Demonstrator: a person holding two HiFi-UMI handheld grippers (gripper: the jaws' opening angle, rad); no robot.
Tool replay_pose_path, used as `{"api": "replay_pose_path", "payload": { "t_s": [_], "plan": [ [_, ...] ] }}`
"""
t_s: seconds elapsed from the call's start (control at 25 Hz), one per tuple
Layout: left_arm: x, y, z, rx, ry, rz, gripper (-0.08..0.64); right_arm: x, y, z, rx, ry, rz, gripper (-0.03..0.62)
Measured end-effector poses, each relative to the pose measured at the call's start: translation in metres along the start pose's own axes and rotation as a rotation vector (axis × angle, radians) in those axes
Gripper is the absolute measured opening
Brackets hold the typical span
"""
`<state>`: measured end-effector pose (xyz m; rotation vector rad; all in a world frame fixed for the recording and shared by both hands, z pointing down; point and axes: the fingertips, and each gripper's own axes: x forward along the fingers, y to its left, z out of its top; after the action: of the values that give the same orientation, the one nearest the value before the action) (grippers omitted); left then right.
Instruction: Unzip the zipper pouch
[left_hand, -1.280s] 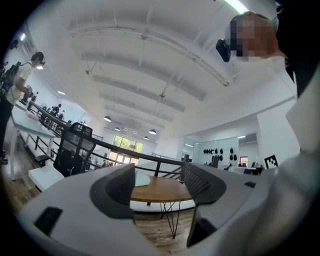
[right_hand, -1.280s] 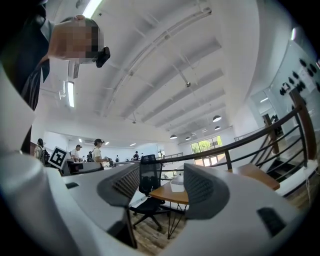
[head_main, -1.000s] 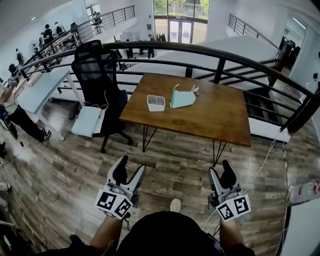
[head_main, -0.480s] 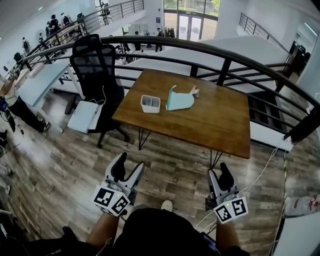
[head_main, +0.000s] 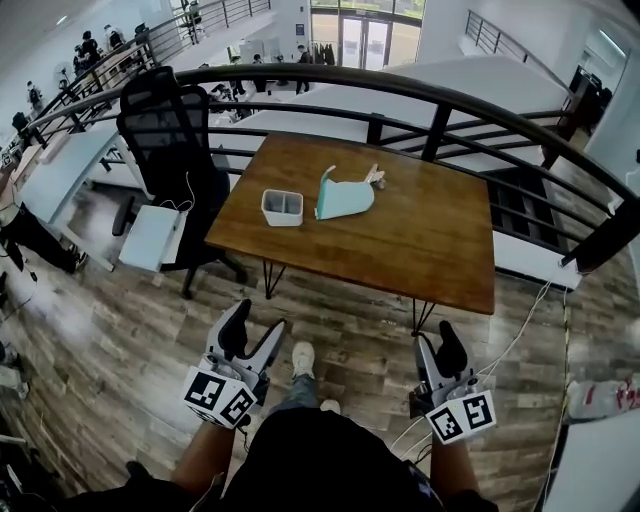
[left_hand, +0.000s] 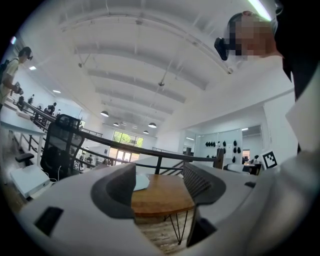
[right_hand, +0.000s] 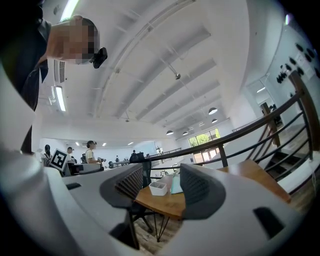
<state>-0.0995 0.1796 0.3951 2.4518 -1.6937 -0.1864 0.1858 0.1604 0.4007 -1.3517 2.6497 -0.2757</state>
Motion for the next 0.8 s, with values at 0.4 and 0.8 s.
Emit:
{"api": "replay_pose_path", "payload": {
  "t_s": [0.4, 0.8],
  "plan": [
    [0.091, 0.039, 0.010, -0.014, -0.012, -0.076, 0.295, 0.068, -0.035, 0.025, -0.026, -0.021, -0.051, 0.201],
    [0.167, 0.114, 0.016, -0.038, 0.004, -0.095, 0.295, 0.187, -0.043, 0.031, -0.063, 0.004, -0.015, 0.196]
  ]
}}
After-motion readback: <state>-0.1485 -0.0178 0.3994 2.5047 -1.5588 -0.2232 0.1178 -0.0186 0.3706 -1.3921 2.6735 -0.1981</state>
